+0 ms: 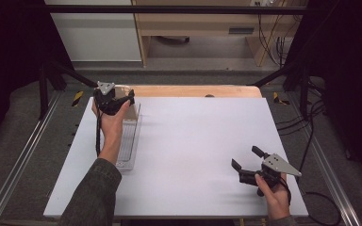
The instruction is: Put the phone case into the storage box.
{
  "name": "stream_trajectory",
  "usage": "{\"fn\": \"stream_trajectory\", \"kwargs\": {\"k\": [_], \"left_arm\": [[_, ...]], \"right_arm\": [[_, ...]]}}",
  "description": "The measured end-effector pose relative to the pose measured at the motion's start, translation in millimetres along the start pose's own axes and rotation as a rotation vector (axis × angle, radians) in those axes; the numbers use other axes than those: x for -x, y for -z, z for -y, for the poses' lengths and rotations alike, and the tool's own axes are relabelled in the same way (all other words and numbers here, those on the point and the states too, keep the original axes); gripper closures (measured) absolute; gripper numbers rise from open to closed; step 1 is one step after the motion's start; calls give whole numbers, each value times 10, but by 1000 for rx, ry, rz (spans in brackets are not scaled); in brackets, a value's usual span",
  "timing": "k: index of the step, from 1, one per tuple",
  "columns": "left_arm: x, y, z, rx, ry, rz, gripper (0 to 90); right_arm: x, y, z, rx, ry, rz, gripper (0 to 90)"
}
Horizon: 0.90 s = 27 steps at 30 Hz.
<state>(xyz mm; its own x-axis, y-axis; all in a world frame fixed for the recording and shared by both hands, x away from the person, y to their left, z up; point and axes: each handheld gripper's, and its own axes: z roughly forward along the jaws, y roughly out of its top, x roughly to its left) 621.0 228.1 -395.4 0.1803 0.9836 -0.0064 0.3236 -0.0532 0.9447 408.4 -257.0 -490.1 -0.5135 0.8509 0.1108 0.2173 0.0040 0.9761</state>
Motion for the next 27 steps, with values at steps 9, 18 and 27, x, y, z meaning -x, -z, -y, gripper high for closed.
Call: {"fn": "stream_trajectory", "kwargs": {"k": [9, 18, 27], "left_arm": [[21, -30, 21, -6, -1, 1, 108], [39, -56, 45, -11, 0, 3, 108], [44, -73, 54, -12, -3, 3, 108]], "right_arm": [[-3, -5, 3, -1, -1, -1, 44], [-4, -6, 3, -2, -1, -1, 44], [3, -5, 5, -2, -2, -2, 44]]}}
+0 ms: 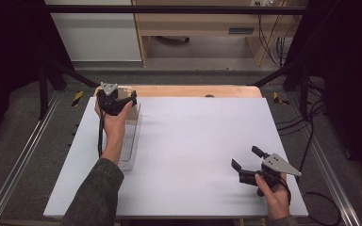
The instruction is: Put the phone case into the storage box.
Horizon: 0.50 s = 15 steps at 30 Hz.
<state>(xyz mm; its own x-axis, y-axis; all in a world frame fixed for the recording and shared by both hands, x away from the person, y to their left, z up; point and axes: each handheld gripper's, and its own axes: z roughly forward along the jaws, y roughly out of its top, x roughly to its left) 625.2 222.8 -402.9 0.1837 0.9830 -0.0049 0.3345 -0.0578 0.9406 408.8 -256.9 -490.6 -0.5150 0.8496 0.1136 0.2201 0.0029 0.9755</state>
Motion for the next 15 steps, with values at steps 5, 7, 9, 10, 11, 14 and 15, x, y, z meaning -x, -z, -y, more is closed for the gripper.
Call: {"fn": "stream_trajectory", "kwargs": {"k": [5, 7, 9, 10, 11, 14, 15], "left_arm": [[13, -13, 3, 1, -12, -1, 108], [12, -20, 3, 2, -10, -2, 108], [4, -27, 2, 1, -4, -2, 108], [-1, -27, -1, 4, -3, -3, 109], [-5, -29, -4, 5, -1, -3, 108], [-18, -32, -20, 6, 5, -7, 108], [-19, -32, -26, 8, 12, -6, 109]], "right_arm": [[-1, -1, 2, -1, 0, -1, 44], [-1, -3, 3, -1, 0, -1, 43], [-3, -4, 3, -2, 1, -1, 43], [-3, -4, 3, -2, 1, -1, 43], [0, -4, 4, -3, 1, -1, 43], [1, 1, 2, -1, -5, 0, 43], [1, 1, 2, -1, -5, 1, 43]]}}
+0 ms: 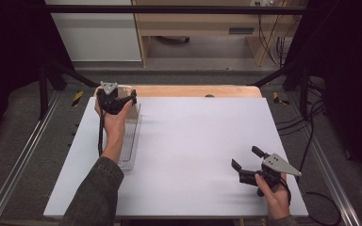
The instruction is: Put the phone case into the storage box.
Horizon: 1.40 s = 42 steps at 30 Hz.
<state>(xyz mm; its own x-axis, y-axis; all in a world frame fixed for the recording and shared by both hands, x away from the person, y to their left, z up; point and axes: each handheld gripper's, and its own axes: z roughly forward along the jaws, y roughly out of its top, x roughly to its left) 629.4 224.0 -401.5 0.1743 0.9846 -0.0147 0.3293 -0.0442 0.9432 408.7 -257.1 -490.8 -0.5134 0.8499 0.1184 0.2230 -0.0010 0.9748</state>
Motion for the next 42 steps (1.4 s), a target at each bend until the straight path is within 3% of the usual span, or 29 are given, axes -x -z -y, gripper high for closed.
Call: {"fn": "stream_trajectory", "kwargs": {"k": [26, 42], "left_arm": [[31, -39, 20, 25, -25, -4, 107], [17, -71, 70, 41, -48, -27, 106]], "right_arm": [[1, 9, -1, 0, -1, -5, 43], [2, -6, 12, -8, 5, -13, 43]]}}
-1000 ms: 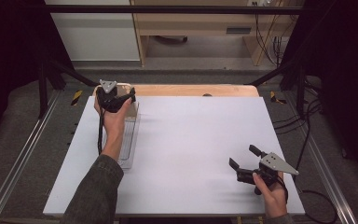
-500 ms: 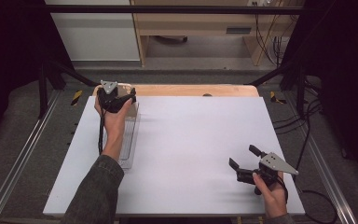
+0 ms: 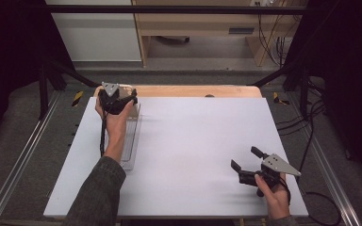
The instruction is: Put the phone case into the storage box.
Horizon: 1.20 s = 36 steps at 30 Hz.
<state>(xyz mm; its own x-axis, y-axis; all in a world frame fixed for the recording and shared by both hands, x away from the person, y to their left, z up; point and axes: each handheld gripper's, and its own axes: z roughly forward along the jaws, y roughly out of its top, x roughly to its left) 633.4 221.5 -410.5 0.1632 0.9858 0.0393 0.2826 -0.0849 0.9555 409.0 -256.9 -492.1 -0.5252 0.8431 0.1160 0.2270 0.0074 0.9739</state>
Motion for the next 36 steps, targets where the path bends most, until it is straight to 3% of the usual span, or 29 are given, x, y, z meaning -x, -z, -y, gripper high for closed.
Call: {"fn": "stream_trajectory", "kwargs": {"k": [24, 29, 36], "left_arm": [[27, -51, 11, -23, -24, -2, 106], [7, -56, -13, -44, -1, -10, 105], [15, -67, -20, -48, -4, -12, 103]], "right_arm": [[-9, -6, 7, -5, -7, -3, 38], [-19, -8, 6, -5, -5, -5, 38], [-22, 0, 6, -3, -7, -8, 37]]}}
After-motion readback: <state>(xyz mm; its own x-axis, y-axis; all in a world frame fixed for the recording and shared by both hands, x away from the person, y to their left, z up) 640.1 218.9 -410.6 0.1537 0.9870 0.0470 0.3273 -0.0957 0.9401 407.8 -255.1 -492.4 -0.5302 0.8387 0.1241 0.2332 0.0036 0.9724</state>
